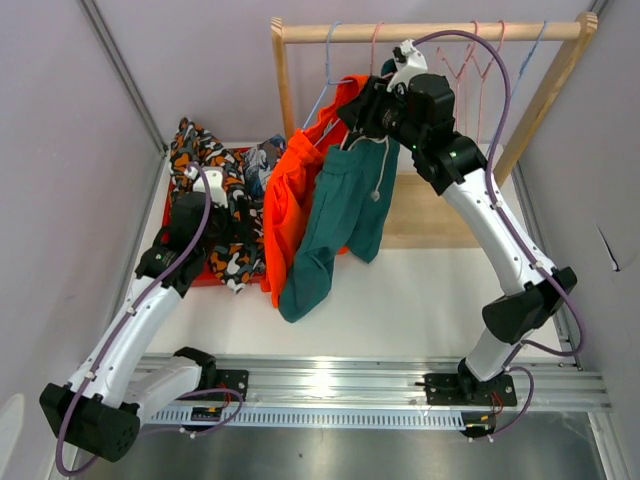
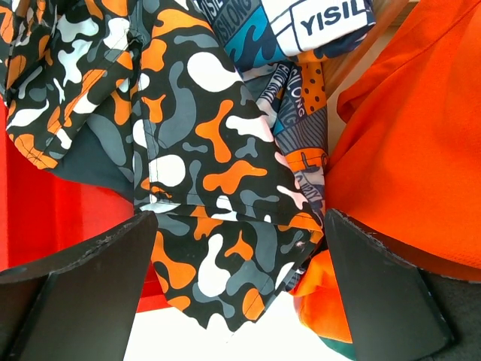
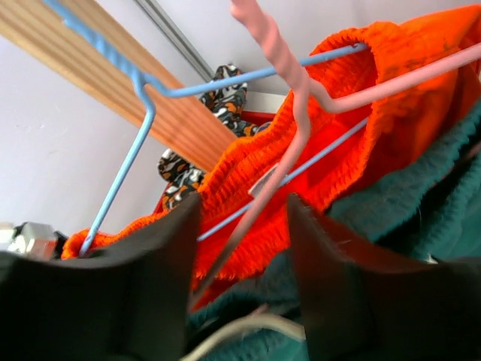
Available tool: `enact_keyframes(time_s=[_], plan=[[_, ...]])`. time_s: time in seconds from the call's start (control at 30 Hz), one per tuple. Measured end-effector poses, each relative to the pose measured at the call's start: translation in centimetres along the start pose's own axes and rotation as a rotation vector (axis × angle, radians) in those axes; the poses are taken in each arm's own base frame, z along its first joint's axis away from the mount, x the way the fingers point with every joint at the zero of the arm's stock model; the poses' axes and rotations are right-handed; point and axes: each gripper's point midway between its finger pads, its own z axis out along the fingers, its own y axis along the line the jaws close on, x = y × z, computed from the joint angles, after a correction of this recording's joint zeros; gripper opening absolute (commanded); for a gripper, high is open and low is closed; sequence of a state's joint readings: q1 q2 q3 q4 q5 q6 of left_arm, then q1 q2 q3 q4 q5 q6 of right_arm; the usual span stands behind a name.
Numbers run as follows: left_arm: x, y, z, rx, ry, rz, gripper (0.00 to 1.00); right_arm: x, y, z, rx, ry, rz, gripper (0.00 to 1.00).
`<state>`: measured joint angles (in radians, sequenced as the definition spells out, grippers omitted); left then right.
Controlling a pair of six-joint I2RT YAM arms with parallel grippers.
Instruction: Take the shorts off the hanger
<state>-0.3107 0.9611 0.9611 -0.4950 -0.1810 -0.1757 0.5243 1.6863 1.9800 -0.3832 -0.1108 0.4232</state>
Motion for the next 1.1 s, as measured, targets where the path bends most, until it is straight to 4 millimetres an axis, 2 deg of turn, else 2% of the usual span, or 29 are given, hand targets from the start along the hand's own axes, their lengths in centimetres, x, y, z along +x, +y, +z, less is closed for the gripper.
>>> enact_keyframes(time_s=[0.03,0.13,0.23,0.33,0.47,0.53,0.73,0.8,0.93,1.0,1.1], plan=[[0.0,0.0,0.0,0.000,-0.001,-0.001,0.99,0.1,0.1,0.3,-0.001,0.000,0.000,0.23],[0.0,0.0,0.0,0.000,-0.002,0.000,0.99,0.7,-0.1,0.7,0.017,0.017,0.025,0.04],[-0.1,0.0,-0.1,0.000,-0.005,-0.001,0.99,0.5,-0.7,0.7,0.053,0.006,0.023,0.00],[-0.5,0.0,-0.6,0.003,-0.022,-0.004,0.99,0.3,-1.1,0.3,0.071,-0.006,0.017,0.00],[-1.9,-1.0,-2.7,0.041,-0.104,0.008,0.99,-0.6,-1.1,-2.0,0.099,-0.036,0.006,0.00],[-2.9,-2.7,-4.4,0.101,-0.159,0.035,0.99,-1.4,-1.0,-3.5,0.115,-0.057,0.004,0.00],[-7.9,-10.9,-11.2,0.415,-0.326,0.096,0.99,-5.3,1.2,-9.2,0.094,-0.157,0.005,0.00],[-8.9,-14.1,-13.3,0.533,-0.364,0.119,0.99,-5.9,1.8,-10.9,0.088,-0.169,0.017,0.00],[-8.9,-20.3,-15.6,0.723,-0.377,0.174,0.99,-5.7,2.3,-12.1,0.087,-0.163,0.038,0.00],[-8.3,-23.4,-15.9,0.803,-0.369,0.191,0.99,-5.4,2.4,-12.2,0.086,-0.158,0.046,0.00],[-6.4,-27.5,-15.1,0.892,-0.324,0.222,0.99,-4.7,2.4,-12.4,0.090,-0.149,0.050,0.00]])
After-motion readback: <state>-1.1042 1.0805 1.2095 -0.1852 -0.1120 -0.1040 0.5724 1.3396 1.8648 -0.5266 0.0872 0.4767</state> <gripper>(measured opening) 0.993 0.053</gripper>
